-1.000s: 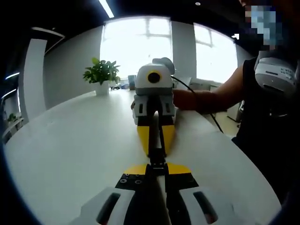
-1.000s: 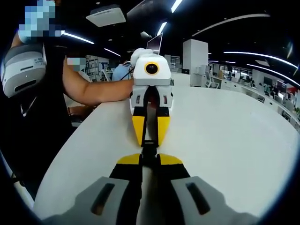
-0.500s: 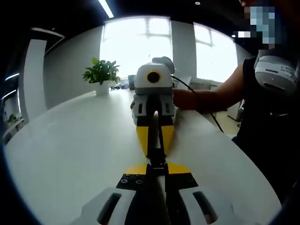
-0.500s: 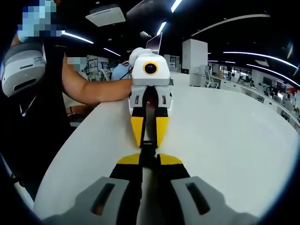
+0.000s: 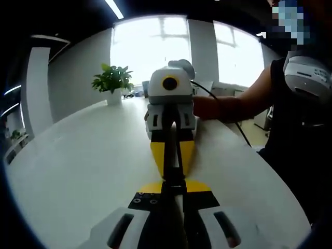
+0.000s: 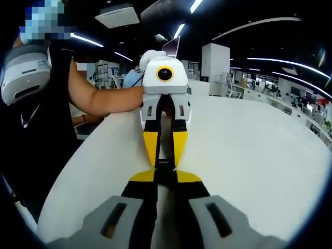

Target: Snap the two parts of the plastic buckle together until the buckle closes and remains connected.

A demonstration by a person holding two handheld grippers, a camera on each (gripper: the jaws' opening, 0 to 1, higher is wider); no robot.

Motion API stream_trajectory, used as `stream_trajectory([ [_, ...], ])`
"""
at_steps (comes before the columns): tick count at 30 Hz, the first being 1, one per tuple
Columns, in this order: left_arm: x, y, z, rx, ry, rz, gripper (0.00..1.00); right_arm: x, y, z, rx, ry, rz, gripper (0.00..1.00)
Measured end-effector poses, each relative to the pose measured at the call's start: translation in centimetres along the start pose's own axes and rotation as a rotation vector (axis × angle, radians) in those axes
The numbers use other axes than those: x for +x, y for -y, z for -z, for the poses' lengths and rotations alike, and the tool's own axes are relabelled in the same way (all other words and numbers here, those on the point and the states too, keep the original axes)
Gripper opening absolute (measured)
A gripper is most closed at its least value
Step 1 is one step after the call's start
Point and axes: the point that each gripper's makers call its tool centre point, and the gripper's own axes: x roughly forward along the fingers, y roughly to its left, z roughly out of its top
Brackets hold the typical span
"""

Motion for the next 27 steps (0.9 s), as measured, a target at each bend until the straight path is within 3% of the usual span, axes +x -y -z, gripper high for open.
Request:
stream_trajectory([
  [27, 0.06, -0.05, -0.02, -0.003, 0.032, 0.014, 0.10, -0.21, 0.16, -0.18, -0.001, 0.005, 0.001, 0.09],
])
